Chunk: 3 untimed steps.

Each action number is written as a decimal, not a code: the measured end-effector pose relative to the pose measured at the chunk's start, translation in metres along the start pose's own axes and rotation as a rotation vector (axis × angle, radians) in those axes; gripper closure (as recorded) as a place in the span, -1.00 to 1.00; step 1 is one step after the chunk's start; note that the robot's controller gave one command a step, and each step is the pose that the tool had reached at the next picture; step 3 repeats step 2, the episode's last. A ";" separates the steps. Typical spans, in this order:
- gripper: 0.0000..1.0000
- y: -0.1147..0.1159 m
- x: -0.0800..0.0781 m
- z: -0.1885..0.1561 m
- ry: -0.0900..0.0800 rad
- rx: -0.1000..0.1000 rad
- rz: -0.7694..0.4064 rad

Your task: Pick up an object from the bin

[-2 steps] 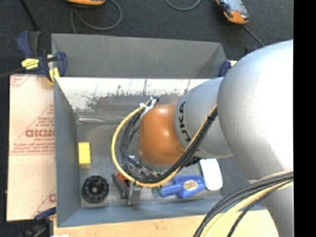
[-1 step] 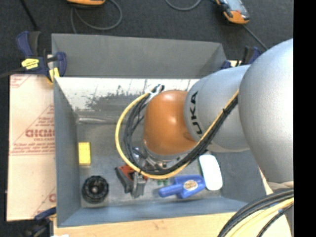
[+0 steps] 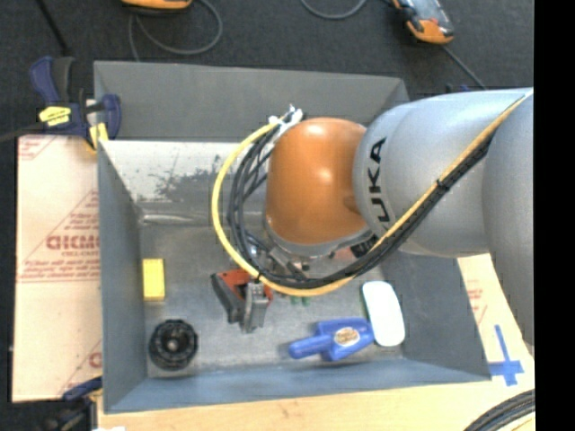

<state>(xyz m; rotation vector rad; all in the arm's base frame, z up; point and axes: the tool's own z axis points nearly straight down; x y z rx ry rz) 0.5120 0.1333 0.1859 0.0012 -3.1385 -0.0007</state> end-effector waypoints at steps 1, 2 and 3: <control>1.00 0.013 0.008 -0.030 -0.002 0.000 0.001; 1.00 0.010 -0.014 -0.097 -0.003 0.001 -0.006; 1.00 0.010 -0.014 -0.097 -0.003 0.001 -0.006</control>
Offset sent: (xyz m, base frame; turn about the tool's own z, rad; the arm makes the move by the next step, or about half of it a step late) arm 0.0144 0.0108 0.0977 -0.0040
